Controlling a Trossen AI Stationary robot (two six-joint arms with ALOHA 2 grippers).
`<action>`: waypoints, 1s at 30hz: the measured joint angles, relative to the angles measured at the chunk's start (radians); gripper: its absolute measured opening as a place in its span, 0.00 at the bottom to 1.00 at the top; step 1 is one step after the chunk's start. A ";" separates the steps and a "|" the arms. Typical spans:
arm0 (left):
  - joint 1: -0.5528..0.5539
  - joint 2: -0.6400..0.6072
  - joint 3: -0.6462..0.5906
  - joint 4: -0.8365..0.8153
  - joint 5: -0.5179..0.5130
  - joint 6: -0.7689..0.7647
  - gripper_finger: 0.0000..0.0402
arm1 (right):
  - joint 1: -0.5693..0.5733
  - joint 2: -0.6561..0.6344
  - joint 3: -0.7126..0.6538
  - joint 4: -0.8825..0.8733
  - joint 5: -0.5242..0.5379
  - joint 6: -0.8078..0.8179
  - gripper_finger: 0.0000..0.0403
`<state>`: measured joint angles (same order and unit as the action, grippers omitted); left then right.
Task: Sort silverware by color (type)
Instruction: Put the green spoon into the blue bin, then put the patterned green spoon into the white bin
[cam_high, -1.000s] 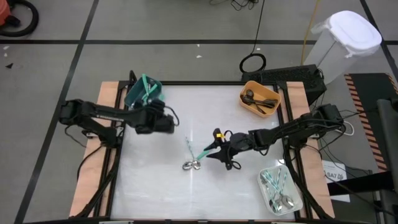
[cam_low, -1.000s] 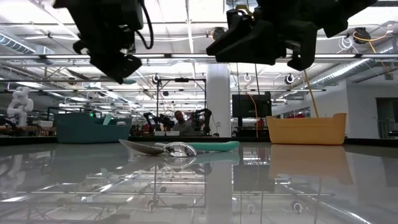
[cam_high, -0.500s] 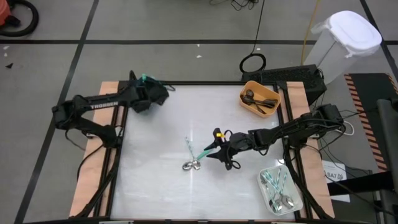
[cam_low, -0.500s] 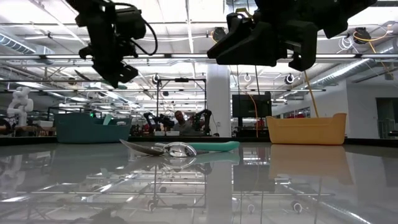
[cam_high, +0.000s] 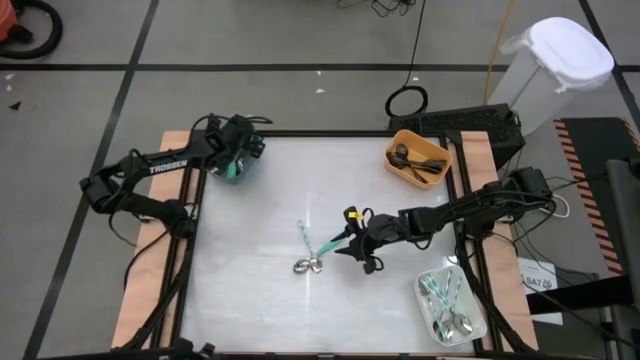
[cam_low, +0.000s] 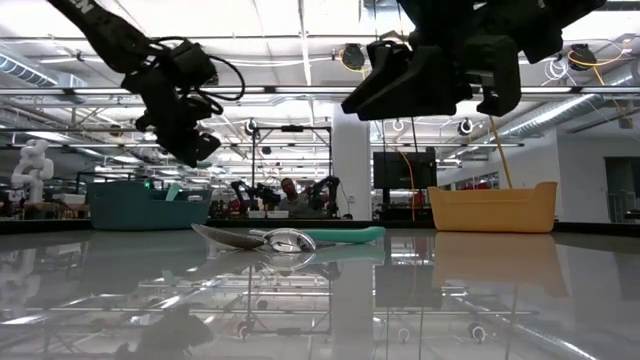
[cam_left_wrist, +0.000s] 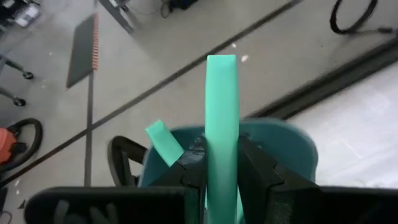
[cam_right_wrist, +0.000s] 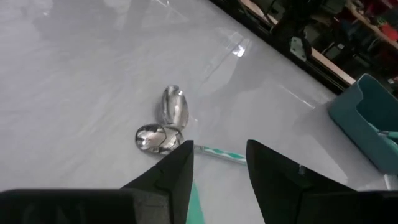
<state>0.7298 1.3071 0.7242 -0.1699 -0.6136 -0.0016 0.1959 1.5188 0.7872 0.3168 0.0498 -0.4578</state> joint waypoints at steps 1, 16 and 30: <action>0.008 0.000 -0.008 -0.001 0.018 0.004 0.14 | 0.000 0.000 0.000 0.000 0.000 0.001 0.35; 0.065 0.000 -0.122 0.033 0.106 0.043 0.19 | 0.000 0.000 0.000 -0.008 0.001 0.003 0.35; -0.065 -0.007 -0.113 -0.064 0.011 -0.143 0.37 | 0.000 0.000 0.000 -0.007 0.000 -0.138 0.35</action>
<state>0.6649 1.3003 0.6115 -0.2338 -0.6026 -0.1444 0.1957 1.5188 0.7872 0.3096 0.0502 -0.5962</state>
